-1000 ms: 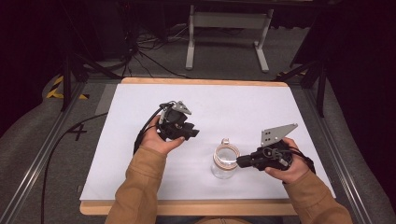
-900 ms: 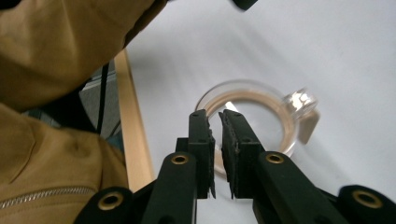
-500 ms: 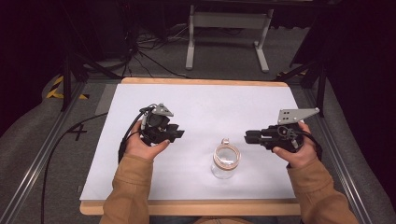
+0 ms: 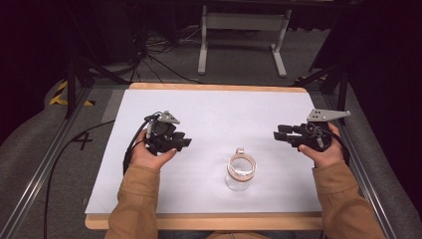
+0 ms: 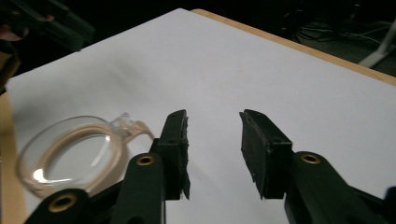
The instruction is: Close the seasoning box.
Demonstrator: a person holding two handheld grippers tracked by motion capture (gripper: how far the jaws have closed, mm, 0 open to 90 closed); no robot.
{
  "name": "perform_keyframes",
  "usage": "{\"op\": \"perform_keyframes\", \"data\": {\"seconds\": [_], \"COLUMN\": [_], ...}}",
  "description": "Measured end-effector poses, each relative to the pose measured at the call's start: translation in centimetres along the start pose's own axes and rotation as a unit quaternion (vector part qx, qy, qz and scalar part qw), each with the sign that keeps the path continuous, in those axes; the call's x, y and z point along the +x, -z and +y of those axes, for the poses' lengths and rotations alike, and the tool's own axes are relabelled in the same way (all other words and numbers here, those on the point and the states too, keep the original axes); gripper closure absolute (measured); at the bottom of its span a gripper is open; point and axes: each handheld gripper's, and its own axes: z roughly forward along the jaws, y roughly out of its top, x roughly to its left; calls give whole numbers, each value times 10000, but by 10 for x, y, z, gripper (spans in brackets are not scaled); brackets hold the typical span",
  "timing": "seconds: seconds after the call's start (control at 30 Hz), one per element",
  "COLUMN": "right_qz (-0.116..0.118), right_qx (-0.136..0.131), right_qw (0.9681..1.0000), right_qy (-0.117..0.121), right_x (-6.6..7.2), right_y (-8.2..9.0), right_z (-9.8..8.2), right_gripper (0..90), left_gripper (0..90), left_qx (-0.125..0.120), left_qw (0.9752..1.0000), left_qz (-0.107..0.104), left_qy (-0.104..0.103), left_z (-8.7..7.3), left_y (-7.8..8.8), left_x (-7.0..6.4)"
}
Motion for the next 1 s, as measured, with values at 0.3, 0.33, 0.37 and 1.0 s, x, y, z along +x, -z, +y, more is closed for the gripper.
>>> {"op": "perform_keyframes", "data": {"seconds": [0.3, 0.33, 0.37, 1.0], "right_qz": [-442, -512, -512, -883], "right_qx": [260, 366, 366, 1169], "right_qw": [9983, 9975, 9975, 9885], "right_qy": [-260, -317, -317, -388], "right_x": [-31, -37, -37, -61], "right_y": [-11, -14, -14, -44], "right_z": [-23, -30, -30, -76], "right_gripper": [509, 494, 494, 419], "left_gripper": [591, 587, 587, 545], "left_qx": [-20, 3, -20, 184], "left_qw": [9999, 9998, 9998, 9997], "left_qz": [164, 172, 175, 122], "left_qy": [15, 34, 68, 78], "left_z": [-4, -5, -6, -15], "left_y": [-9, -11, -12, -34], "left_x": [10, 11, 12, 27]}}
